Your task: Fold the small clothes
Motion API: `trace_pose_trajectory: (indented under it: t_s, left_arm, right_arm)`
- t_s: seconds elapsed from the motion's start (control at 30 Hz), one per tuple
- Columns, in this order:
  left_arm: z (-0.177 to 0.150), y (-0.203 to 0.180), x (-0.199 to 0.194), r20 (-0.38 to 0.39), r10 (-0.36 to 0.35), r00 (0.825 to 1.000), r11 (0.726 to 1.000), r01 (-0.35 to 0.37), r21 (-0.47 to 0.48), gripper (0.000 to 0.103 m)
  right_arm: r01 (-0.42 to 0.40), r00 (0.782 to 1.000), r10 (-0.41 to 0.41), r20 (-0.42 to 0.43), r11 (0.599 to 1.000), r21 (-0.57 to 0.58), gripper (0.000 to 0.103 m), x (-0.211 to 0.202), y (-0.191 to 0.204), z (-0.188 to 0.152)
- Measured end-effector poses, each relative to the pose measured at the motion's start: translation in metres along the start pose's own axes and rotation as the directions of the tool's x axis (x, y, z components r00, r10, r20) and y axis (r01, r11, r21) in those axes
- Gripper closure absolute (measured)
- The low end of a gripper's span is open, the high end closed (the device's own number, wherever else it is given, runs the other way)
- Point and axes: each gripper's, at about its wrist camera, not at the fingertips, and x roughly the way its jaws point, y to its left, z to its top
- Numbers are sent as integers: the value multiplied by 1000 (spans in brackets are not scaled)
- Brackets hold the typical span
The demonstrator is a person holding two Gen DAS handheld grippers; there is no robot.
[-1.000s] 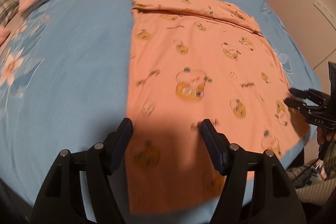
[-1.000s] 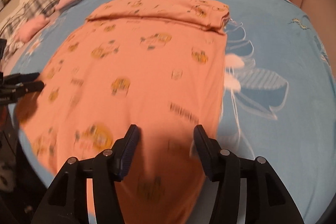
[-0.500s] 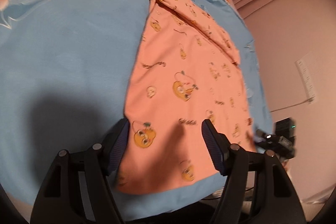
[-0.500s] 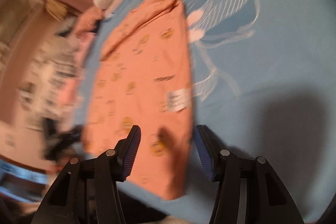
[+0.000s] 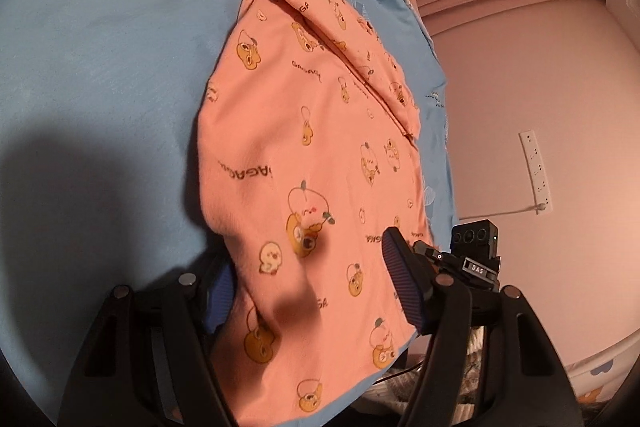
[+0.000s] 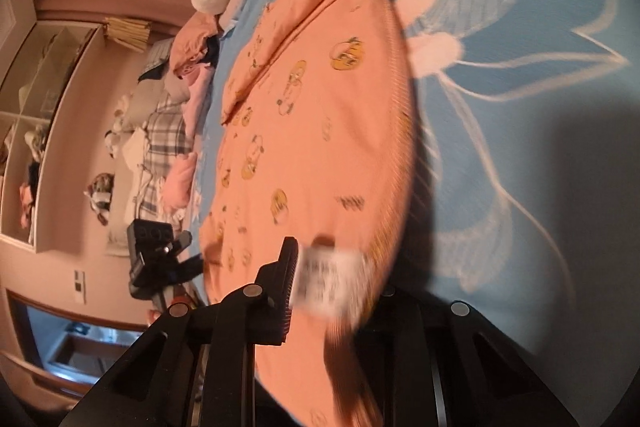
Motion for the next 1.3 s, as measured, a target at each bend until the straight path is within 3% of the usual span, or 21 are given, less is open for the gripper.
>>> trace_pose_trajectory:
  t_s: [0.17, 0.37, 0.53, 0.6, 0.67, 0.77, 0.97, 1.1, 1.3]
  left_arm:
    - [-13, 9, -9, -21, 6, 1000, 1000, -6, -8, 63]
    - [-40, 17, -19, -64, -59, 996, 998, 58, -27, 64]
    - [-48, 8, -17, -81, -31, 996, 999, 32, 2, 68]
    - [-48, 10, -17, -74, -2, 997, 1000, 1, -12, 89]
    - [-49, 12, -17, -68, 22, 997, 999, -24, -27, 98]
    - [-49, 9, -25, -34, -10, 999, 999, 9, -43, 100]
    - [-32, -19, -45, 62, -178, 982, 984, 176, 28, 100]
    - [-14, -38, -49, 101, -225, 969, 973, 218, 76, 100]
    - [11, -57, -57, 135, -234, 963, 967, 217, 130, 100]
  right_arm:
    - [23, 999, -25, -47, 999, -40, 81, -5, 6, -14]
    - [13, 996, -18, -90, 999, -52, 81, -12, 6, -43]
    - [27, 996, -32, -86, 998, -52, 81, -11, 9, -47]
    - [46, 995, -52, -81, 997, -69, 81, -11, 12, -47]
    - [88, 993, -97, -71, 990, -113, 87, -10, 17, -48]
    - [108, 992, -116, -41, 981, -160, 95, -13, 27, -48]
    - [-52, 995, 69, 73, 975, -218, 98, -37, 47, -34]
    - [-80, 986, 114, 119, 963, -259, 98, -43, 64, -19]
    - [-67, 977, 129, 171, 942, -328, 98, -45, 92, 0]
